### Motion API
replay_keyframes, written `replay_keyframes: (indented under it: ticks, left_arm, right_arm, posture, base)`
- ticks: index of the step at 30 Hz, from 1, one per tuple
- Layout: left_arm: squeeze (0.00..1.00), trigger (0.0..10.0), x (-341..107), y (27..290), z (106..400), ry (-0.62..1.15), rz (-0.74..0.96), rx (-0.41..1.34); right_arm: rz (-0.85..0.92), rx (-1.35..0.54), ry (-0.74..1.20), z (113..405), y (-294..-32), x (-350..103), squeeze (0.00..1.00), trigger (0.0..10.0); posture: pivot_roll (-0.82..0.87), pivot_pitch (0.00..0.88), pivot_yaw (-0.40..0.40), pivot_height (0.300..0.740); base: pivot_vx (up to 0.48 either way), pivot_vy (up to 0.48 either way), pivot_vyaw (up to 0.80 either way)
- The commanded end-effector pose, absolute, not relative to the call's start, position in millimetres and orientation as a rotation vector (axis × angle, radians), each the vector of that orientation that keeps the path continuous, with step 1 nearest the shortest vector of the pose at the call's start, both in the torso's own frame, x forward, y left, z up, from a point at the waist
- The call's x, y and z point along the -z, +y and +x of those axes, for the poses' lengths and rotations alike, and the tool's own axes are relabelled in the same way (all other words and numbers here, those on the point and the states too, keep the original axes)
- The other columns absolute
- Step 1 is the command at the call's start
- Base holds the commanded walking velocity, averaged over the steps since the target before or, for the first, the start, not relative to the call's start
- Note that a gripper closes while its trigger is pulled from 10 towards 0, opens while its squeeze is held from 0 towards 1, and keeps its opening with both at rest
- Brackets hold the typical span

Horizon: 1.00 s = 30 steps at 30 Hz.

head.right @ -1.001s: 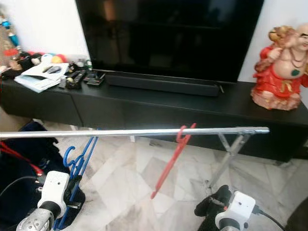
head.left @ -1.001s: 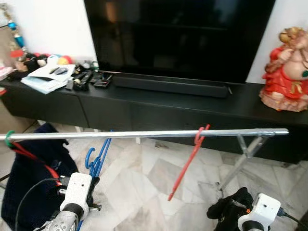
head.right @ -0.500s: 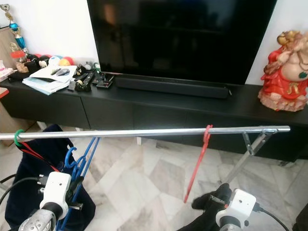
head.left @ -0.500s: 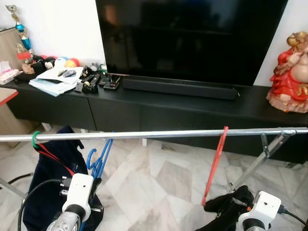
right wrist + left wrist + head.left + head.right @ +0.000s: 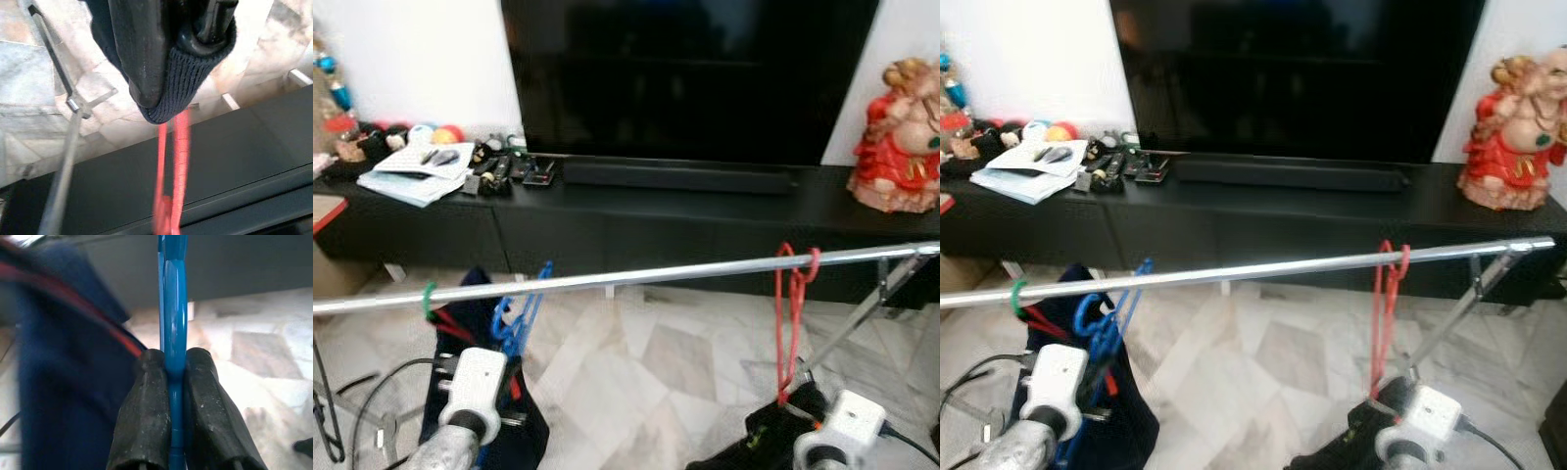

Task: Hang hanger

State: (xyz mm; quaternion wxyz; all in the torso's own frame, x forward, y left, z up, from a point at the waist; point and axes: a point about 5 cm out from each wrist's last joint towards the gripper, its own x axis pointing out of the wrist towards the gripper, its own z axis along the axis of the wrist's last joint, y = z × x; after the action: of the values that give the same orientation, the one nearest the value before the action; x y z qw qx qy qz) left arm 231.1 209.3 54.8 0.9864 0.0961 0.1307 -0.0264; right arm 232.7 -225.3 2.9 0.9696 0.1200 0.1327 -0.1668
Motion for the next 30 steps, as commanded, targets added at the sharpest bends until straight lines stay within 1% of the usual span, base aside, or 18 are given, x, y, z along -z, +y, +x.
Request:
replay_keyframes:
  ticks: [1,19,28,30]
  left_arm:
    - [0.0,10.0,-55.4,203.8,231.9,0.254,0.18,0.07]
    - [0.0,10.0,-54.3,201.5,231.2,0.258,0.168,0.082]
    - [0.0,10.0,-55.8,202.3,233.5,0.251,0.166,0.077]
    - [0.0,10.0,-56.2,202.5,233.9,0.249,0.165,0.075]
  right_arm:
    - [0.22,0.357,0.236,236.6,-233.9,-11.2,0.0,10.0]
    - [0.189,0.377,0.237,241.2,-242.4,-15.9,0.0,10.0]
    - [0.189,0.377,0.236,243.0,-241.5,-16.1,0.0,10.0]
    - [0.173,0.368,0.236,243.4,-241.0,-16.4,0.0,10.0]
  posture:
    - [0.04,0.0,0.032,0.74]
    - [0.04,0.0,0.019,0.74]
    - [0.05,0.0,0.02,0.74]
    - [0.05,0.0,0.021,0.74]
  base:
    - [0.0,0.0,0.0]
    - [0.0,0.0,0.0]
    - [0.0,0.0,0.0]
    - [-0.24,0.0,0.0]
